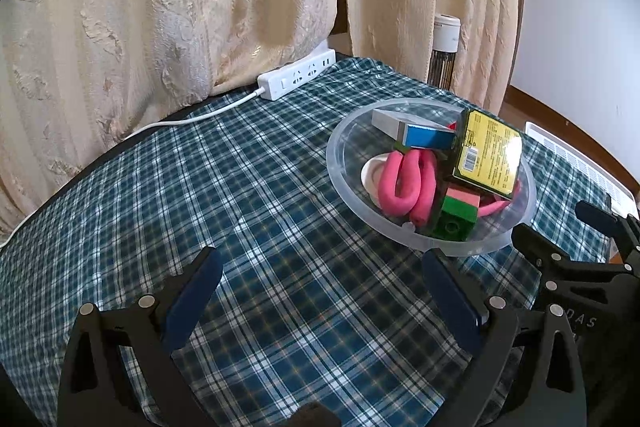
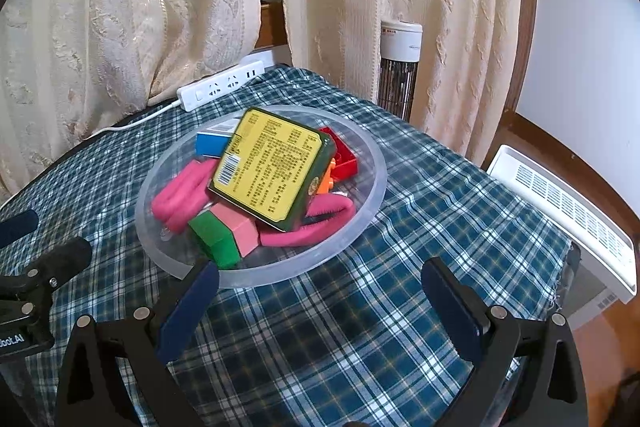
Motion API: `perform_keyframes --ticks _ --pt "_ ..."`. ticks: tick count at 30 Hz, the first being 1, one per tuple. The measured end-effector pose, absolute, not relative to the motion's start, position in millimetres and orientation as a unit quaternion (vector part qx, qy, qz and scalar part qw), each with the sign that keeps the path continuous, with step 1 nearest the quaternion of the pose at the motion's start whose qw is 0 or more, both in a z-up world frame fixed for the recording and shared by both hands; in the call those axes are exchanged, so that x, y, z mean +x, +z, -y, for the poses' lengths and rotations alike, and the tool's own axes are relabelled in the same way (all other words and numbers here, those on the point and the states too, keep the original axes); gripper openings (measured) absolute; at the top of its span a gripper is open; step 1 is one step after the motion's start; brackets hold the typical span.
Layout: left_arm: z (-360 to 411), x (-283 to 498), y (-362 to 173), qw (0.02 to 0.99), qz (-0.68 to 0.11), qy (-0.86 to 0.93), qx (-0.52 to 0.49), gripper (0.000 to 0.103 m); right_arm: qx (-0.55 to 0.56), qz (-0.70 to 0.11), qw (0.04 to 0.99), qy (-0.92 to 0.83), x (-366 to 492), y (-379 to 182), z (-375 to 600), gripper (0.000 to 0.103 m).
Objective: Organize objects
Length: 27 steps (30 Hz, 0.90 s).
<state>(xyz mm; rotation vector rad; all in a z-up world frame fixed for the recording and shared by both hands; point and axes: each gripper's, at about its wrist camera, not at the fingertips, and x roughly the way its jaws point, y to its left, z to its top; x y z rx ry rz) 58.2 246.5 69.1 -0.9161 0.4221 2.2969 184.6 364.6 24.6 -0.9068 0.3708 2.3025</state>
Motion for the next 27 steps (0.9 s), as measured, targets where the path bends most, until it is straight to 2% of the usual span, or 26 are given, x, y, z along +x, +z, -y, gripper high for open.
perform_keyframes --ticks 27 --pt "-250.5 58.2 62.1 0.319 -0.165 0.863 -0.355 0.1 -0.349 -0.142 0.308 0.874 178.0 21.3 -363.7 0.103"
